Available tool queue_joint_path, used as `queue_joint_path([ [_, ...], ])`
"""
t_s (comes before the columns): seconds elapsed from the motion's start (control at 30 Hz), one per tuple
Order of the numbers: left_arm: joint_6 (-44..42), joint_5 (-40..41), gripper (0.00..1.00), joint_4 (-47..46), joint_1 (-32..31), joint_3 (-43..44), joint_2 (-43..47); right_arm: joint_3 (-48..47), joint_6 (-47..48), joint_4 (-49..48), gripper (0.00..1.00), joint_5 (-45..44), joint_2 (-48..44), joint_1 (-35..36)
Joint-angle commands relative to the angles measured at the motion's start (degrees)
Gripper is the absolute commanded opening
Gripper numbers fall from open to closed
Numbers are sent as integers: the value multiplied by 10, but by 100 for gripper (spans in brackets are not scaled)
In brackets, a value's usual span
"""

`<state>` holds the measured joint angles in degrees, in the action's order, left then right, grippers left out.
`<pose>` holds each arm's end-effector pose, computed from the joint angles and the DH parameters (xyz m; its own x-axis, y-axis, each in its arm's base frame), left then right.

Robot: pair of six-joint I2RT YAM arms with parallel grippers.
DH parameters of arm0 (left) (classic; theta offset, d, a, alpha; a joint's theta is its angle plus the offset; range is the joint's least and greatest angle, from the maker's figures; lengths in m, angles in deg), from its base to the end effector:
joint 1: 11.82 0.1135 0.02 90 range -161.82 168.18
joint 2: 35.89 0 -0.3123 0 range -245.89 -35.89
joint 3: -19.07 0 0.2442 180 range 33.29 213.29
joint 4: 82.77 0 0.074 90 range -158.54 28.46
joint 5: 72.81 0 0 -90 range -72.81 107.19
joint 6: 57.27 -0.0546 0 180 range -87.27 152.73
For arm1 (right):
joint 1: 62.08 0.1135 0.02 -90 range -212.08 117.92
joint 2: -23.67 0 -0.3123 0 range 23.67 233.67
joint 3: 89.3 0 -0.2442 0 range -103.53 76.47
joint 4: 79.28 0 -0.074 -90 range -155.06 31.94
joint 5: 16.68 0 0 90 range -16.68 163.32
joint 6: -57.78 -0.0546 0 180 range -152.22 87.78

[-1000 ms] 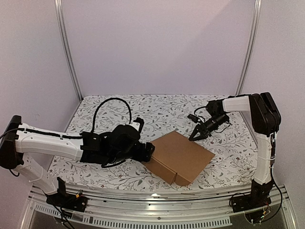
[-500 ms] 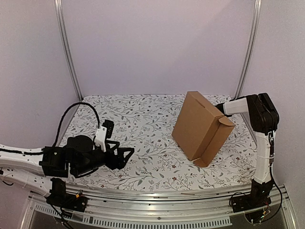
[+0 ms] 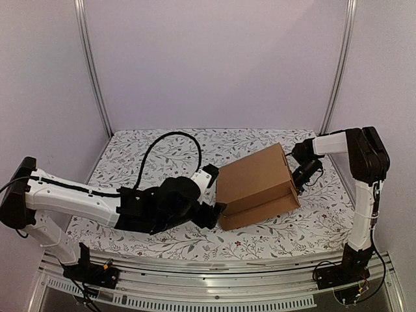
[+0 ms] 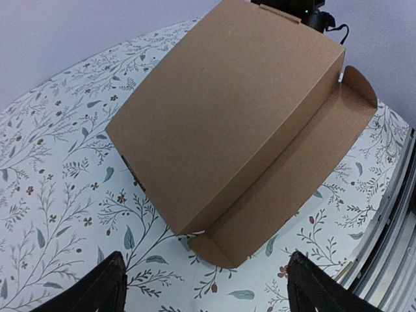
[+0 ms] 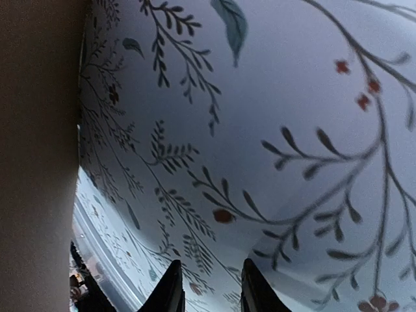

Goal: Fold the paper box

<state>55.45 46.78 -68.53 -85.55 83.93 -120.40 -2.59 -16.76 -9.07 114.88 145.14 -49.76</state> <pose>0.1158 -0.3005 0.2745 -0.4221 0.2477 -0.8720 0.6037 0.7944 -0.0666 0.3650 0.1168 0.1509 -0.9142 -0.4038 -0.0343 -0.3204 0.6682 0.6715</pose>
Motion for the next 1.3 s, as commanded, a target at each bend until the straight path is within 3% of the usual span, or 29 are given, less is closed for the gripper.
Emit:
queue_joint_path([
  [0.0, -59, -1, 86, -2, 1, 65, -43, 24, 29, 31, 32, -101, -73, -34],
  [0.13, -34, -15, 88, 48, 28, 87, -44, 27, 20, 35, 47, -166, -140, -77],
  [0.3, 12, -20, 86, 65, 44, 55, -39, 7, 45, 33, 53, -219, -191, -108],
  [0.47, 44, -38, 84, 49, 46, 40, -58, -24, 90, -26, 65, -157, -227, -99],
  [0.73, 76, -59, 83, 76, 45, 82, -102, -198, 126, -27, 70, -169, -97, 3],
  [0.97, 81, -69, 85, 52, 68, 106, -133, -291, 116, 7, 76, -113, 31, 30],
  [1.27, 96, -141, 85, 74, 135, 198, -246, -248, 117, 47, 76, -93, 42, 30],
])
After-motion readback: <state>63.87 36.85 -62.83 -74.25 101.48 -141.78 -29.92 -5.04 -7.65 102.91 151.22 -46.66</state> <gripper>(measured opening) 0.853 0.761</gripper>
